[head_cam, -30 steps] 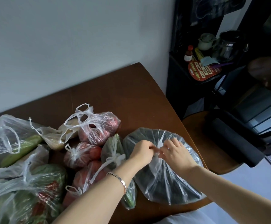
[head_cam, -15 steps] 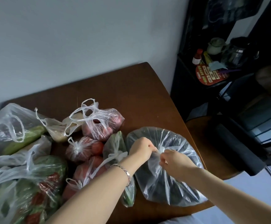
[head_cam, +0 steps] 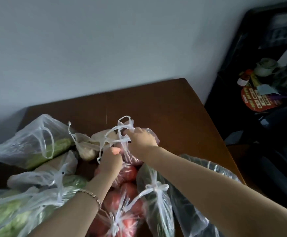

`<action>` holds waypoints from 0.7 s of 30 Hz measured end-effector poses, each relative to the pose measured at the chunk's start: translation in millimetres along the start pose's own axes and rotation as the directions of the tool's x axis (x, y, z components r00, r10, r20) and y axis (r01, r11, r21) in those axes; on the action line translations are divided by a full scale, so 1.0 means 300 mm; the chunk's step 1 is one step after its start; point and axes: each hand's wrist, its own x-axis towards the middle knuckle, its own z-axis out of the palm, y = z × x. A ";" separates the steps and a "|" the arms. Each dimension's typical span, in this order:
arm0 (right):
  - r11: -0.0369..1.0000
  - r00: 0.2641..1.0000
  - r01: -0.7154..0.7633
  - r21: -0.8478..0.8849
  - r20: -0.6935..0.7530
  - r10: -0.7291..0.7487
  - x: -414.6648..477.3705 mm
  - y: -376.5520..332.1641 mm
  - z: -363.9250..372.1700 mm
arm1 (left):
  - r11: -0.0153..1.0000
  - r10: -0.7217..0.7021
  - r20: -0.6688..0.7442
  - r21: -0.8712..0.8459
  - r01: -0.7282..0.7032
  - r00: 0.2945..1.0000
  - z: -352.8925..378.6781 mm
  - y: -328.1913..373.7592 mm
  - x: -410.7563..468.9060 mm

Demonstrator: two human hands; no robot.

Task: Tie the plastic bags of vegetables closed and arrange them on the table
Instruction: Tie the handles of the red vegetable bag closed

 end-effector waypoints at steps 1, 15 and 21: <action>0.994 1.000 0.021 -0.108 0.025 -0.018 0.030 -0.010 0.019 | 1.000 -0.005 -0.009 -0.021 0.005 1.000 -0.015 -0.017 0.017; 0.797 0.945 -0.174 0.578 -0.128 0.300 0.055 0.090 -0.076 | 0.991 0.129 0.126 -0.053 -0.123 0.984 -0.006 0.098 0.225; 0.701 0.889 -0.206 0.683 -0.168 0.425 0.022 0.188 -0.156 | 0.903 0.304 0.097 -0.346 -0.254 0.948 -0.042 0.233 0.120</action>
